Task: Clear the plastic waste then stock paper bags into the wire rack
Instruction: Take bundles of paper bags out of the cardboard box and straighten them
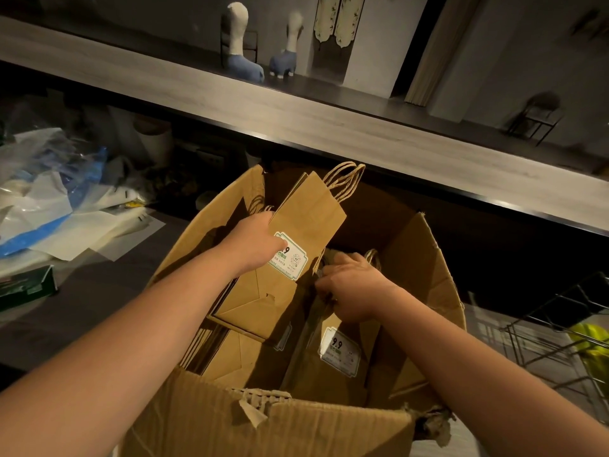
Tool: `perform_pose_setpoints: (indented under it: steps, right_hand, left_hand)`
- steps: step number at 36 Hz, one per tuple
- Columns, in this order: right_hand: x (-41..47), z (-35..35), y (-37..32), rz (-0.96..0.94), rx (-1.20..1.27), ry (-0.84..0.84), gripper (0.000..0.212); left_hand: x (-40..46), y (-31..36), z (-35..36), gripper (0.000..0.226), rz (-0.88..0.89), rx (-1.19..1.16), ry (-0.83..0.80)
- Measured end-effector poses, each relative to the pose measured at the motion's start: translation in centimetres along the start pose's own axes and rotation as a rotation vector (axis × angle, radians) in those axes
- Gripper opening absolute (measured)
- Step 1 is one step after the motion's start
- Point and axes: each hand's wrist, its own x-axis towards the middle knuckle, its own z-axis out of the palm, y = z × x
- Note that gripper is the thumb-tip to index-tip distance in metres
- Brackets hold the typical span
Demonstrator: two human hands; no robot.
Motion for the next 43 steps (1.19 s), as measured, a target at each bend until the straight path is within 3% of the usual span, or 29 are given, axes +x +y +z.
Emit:
perform_pose_setpoints:
  steps: [5,10,13,24,30,33,35,39,43]
  right_hand:
    - [-0.6,-0.4,0.5,-0.009,-0.031,0.013,0.025]
    - [-0.6,-0.5,1.0,0.031,0.087,-0.102,0.016]
    - [-0.7,-0.6,1.3,0.033,0.124,-0.088,0.019]
    - [-1.5,-2.5,2.2,-0.018,0.150,0.461,0.022]
    - [-1.5,-2.3,2.0,0.002,0.105,0.660,0.028]
    - [-1.4,-2.4,1.8,0.012,0.097,0.766,0.028]
    - [-1.4,-2.3,1.8,-0.016,0.078,0.849,0.031]
    - [-0.8,-2.2,2.0,0.086,0.045,1.141,0.041]
    - [-0.8,-2.8,1.8,0.413,0.472,1.247,0.091]
  left_hand:
    - [-0.1,0.0,0.1,0.025,0.000,-0.012,-0.022]
    - [-0.2,0.1,0.3,0.027,-0.010,0.011,-0.056]
    - [-0.2,0.2,0.3,0.029,-0.014,0.011,-0.072]
    - [-0.6,0.8,1.5,0.028,-0.041,-0.005,-0.152]
    - [-1.9,1.9,2.6,0.054,-0.012,-0.002,-0.249]
    - [-2.3,2.3,3.1,0.073,0.037,0.170,-0.280]
    - [-2.3,2.2,3.4,0.070,0.050,0.193,-0.258]
    - [-2.1,1.9,3.2,0.046,0.034,-0.135,-0.166]
    - [-2.5,2.5,2.7,0.031,0.057,-0.425,-0.069]
